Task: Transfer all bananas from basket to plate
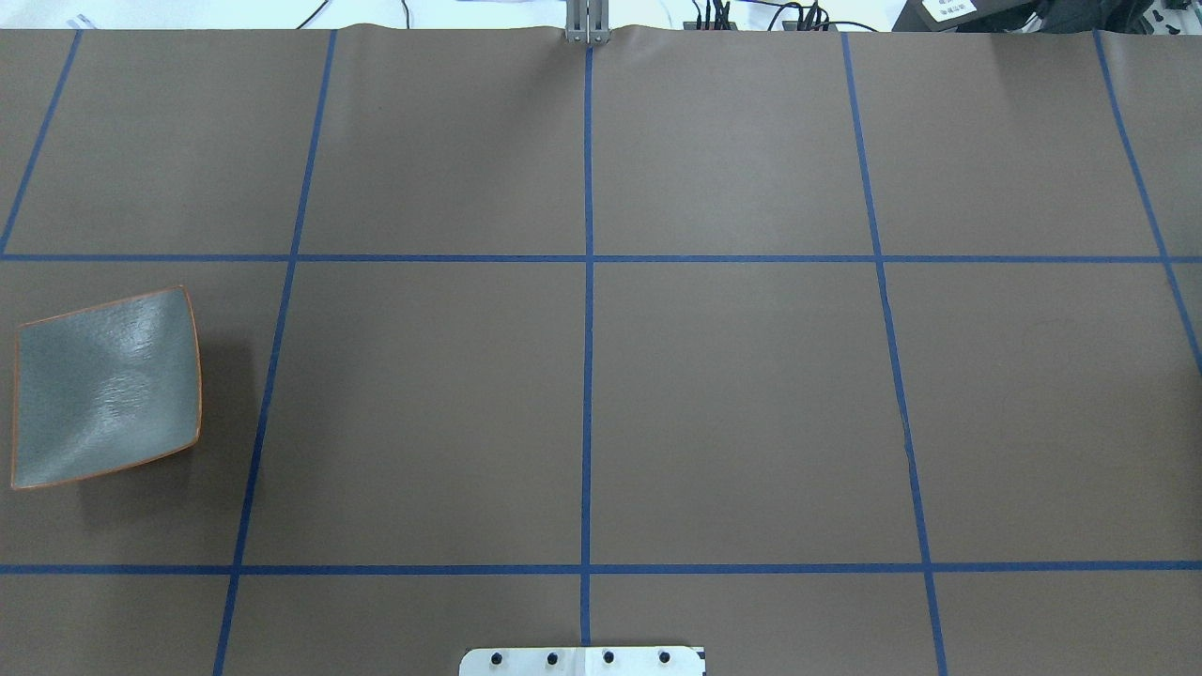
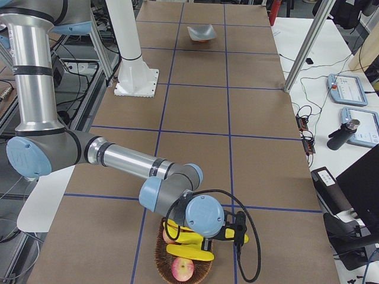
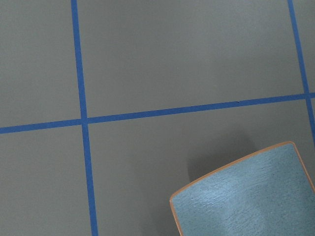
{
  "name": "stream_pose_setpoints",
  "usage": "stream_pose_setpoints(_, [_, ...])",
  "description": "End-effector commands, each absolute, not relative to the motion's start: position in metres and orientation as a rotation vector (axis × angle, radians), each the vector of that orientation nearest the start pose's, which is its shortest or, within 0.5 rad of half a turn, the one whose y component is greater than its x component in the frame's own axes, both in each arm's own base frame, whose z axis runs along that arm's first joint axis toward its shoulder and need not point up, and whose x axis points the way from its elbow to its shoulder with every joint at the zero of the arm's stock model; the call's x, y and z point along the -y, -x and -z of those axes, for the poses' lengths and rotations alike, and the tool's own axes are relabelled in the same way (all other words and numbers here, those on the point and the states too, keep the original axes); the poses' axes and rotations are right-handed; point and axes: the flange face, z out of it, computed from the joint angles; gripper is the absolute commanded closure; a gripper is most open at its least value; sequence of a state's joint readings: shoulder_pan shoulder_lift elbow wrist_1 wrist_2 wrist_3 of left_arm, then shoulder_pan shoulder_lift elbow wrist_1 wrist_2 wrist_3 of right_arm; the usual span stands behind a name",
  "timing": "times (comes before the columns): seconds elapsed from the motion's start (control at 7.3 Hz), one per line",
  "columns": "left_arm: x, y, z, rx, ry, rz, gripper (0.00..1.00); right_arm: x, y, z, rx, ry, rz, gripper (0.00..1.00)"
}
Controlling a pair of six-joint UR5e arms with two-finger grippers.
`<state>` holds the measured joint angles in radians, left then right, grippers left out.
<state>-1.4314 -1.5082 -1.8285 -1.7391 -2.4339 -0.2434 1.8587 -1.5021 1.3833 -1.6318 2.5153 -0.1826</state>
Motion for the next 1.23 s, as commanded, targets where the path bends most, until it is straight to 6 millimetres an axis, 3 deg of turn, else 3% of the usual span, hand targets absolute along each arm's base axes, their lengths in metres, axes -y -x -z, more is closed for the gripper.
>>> stream_pose_setpoints(0.0, [0.493,-0.04,-0.512,-0.931,-0.151,-0.015,0.0,0.533,-0.119,-0.643,1.064,-0.056,-0.225,1.0])
stream_pose_setpoints(0.14, [0.503,-0.057,-0.495,-0.946,-0.137,0.002,0.0,0.559,-0.066,-0.614,1.093,-0.054,-0.213,1.0])
stream_pose_setpoints(0.27, [0.518,-0.083,-0.465,-0.971,-0.123,0.029,0.0,0.59,-0.024,-0.565,1.122,-0.065,-0.219,1.0])
stream_pose_setpoints(0.41, [0.531,-0.108,-0.441,-0.992,-0.094,0.063,0.0,0.616,0.027,-0.513,1.153,-0.052,-0.222,1.0])
stream_pose_setpoints(0.55, [0.55,-0.127,-0.43,-1.007,-0.047,0.119,0.0,0.636,0.085,-0.455,1.188,-0.039,-0.211,1.0])
stream_pose_setpoints(0.69, [0.564,-0.147,-0.408,-1.07,0.002,0.111,0.0,0.641,0.142,-0.395,1.208,-0.021,-0.235,1.0])
stream_pose_setpoints(0.82, [0.57,-0.162,-0.381,-1.106,0.016,0.114,0.0,0.62,0.212,-0.349,1.198,-0.05,-0.237,1.0])
stream_pose_setpoints(0.96, [0.572,-0.183,-0.355,-1.134,0.022,0.118,0.0,0.593,0.267,-0.312,1.221,-0.061,-0.25,1.0])
stream_pose_setpoints(1.1, [0.573,-0.197,-0.345,-1.165,0.022,0.126,0.0,0.572,0.316,-0.271,1.265,-0.034,-0.263,1.0])
